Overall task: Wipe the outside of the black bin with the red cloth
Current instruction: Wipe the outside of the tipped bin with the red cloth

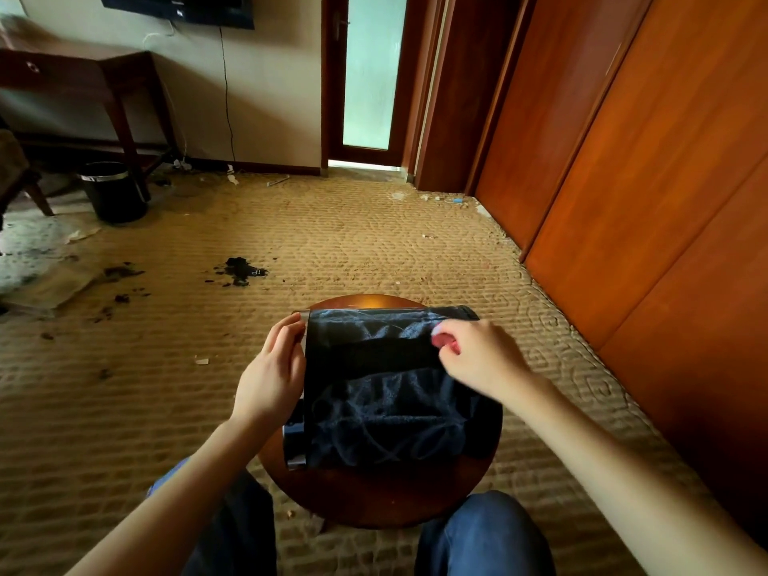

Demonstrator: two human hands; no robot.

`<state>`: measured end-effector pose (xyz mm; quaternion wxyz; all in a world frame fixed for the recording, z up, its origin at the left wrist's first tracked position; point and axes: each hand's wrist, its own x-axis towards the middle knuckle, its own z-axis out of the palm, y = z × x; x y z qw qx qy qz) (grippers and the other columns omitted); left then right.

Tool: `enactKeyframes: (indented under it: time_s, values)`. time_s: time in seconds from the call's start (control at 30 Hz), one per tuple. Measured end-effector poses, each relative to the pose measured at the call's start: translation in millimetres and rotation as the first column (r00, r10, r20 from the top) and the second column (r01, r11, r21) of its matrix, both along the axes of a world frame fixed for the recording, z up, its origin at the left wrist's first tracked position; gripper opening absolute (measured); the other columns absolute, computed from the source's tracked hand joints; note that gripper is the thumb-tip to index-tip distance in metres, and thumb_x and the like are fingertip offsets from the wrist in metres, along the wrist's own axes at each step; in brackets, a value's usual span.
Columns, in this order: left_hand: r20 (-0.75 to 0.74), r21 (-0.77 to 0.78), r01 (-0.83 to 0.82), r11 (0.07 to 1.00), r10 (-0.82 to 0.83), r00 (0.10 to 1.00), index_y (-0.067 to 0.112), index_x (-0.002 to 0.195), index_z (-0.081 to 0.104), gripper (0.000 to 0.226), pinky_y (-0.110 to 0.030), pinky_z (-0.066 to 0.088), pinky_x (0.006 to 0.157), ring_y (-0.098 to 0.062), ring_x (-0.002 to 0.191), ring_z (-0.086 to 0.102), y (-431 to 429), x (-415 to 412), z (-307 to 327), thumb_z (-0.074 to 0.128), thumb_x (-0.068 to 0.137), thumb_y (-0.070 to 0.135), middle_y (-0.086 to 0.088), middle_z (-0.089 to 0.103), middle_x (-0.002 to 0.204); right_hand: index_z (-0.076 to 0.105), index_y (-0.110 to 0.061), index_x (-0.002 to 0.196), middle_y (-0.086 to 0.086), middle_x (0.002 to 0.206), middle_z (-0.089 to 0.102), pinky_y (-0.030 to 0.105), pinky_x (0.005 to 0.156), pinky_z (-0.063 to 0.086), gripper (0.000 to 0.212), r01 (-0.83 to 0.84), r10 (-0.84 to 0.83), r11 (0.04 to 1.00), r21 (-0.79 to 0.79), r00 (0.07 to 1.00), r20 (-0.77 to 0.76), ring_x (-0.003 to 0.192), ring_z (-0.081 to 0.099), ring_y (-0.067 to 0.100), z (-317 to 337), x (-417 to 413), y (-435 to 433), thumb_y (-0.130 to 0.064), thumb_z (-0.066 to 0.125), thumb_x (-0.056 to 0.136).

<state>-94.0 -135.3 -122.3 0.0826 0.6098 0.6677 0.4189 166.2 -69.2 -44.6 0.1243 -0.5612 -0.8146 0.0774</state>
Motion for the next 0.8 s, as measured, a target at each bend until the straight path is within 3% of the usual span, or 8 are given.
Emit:
enactKeyframes:
  time_s: [0.1, 0.17, 0.33, 0.5, 0.57, 0.63, 0.7, 0.8]
  values:
    - [-0.006, -0.003, 0.009, 1.0, -0.009, 1.0, 0.01, 0.134, 0.049, 0.036, -0.026, 0.042, 0.084, -0.017, 0.119, 0.053, -0.6, -0.7, 0.8, 0.039, 0.101, 0.019, 0.002, 0.043, 0.146, 0.069, -0.031, 0.103, -0.012, 0.098, 0.071, 0.025, 0.073, 0.05, 0.029, -0.164, 0.159, 0.985, -0.052, 0.983, -0.09, 0.08, 0.063, 0.007, -3.2, -12.3, -20.2, -0.019, 0.052, 0.083]
    - [-0.013, -0.004, 0.018, 1.0, -0.018, 1.0, 0.011, 0.135, 0.048, 0.037, -0.027, 0.044, 0.085, -0.016, 0.119, 0.053, -0.4, -1.8, 0.2, 0.038, 0.101, 0.022, 0.003, 0.042, 0.146, 0.07, -0.035, 0.099, -0.015, 0.095, 0.07, 0.022, 0.065, 0.044, 0.028, -0.089, 0.084, 0.994, -0.068, 0.993, -0.082, 0.069, 0.058, 0.002, 2.4, 2.1, -6.0, -0.019, 0.054, 0.083]
    - [0.008, 0.013, 0.012, 1.0, -0.012, 1.0, 0.011, 0.133, 0.049, 0.037, -0.031, 0.047, 0.085, -0.018, 0.118, 0.054, 2.1, -2.7, -4.0, 0.036, 0.101, 0.026, 0.004, 0.043, 0.145, 0.066, -0.031, 0.101, -0.001, 0.095, 0.068, 0.029, 0.069, 0.047, 0.025, 0.116, -0.116, 0.993, -0.01, 0.993, 0.035, 0.088, 0.063, 0.027, 5.1, 13.5, 10.2, -0.02, 0.052, 0.083]
    - [0.018, 0.016, 0.014, 1.0, -0.014, 1.0, 0.01, 0.131, 0.051, 0.04, -0.027, 0.043, 0.085, -0.018, 0.119, 0.053, 4.2, -1.7, -1.5, 0.035, 0.099, 0.029, 0.002, 0.045, 0.144, 0.069, -0.031, 0.107, -0.012, 0.104, 0.071, 0.027, 0.078, 0.052, 0.032, -0.168, 0.153, 0.98, -0.105, 0.979, -0.132, 0.087, 0.065, 0.008, -3.8, -18.2, -18.0, -0.019, 0.051, 0.083]
    - [0.027, 0.021, 0.008, 1.0, -0.008, 1.0, 0.01, 0.131, 0.05, 0.04, -0.027, 0.043, 0.086, -0.017, 0.119, 0.053, 3.1, -1.3, -1.7, 0.035, 0.099, 0.028, 0.002, 0.045, 0.145, 0.069, -0.035, 0.104, -0.015, 0.096, 0.071, 0.021, 0.061, 0.045, 0.029, -0.117, 0.108, 0.987, -0.112, 0.991, -0.084, 0.065, 0.057, -0.003, 1.2, -6.0, -7.5, -0.019, 0.051, 0.087]
    - [0.042, 0.013, -0.006, 1.0, 0.005, 0.999, 0.01, 0.132, 0.05, 0.035, -0.027, 0.042, 0.087, -0.017, 0.12, 0.053, 1.5, 0.8, -2.6, 0.038, 0.101, 0.02, 0.004, 0.043, 0.145, 0.067, -0.036, 0.103, -0.012, 0.085, 0.07, 0.019, 0.049, 0.033, 0.026, 0.017, -0.019, 0.996, -0.083, 0.999, -0.029, 0.052, 0.049, 0.001, 8.3, 13.3, 5.4, -0.021, 0.05, 0.091]
    - [0.047, 0.008, -0.015, 1.0, 0.015, 0.999, 0.011, 0.133, 0.05, 0.034, -0.026, 0.041, 0.087, -0.016, 0.12, 0.053, 0.2, 2.6, -3.1, 0.038, 0.101, 0.018, 0.005, 0.043, 0.146, 0.067, -0.033, 0.104, -0.006, 0.086, 0.07, 0.021, 0.05, 0.035, 0.025, 0.137, -0.137, 0.99, -0.035, 0.991, 0.009, 0.058, 0.055, 0.01, 11.5, 21.9, 8.4, -0.021, 0.049, 0.092]
    - [0.059, 0.002, -0.021, 1.0, 0.021, 0.998, 0.012, 0.133, 0.049, 0.035, -0.026, 0.041, 0.088, -0.017, 0.121, 0.052, 0.2, 2.5, -1.8, 0.038, 0.101, 0.019, 0.005, 0.042, 0.146, 0.066, -0.027, 0.113, -0.003, 0.102, 0.07, 0.024, 0.066, 0.045, 0.032, 0.0, 0.0, 1.0, -0.002, 0.997, 0.074, 0.084, 0.065, 0.021, 7.5, -9.6, -12.5, -0.017, 0.047, 0.09]
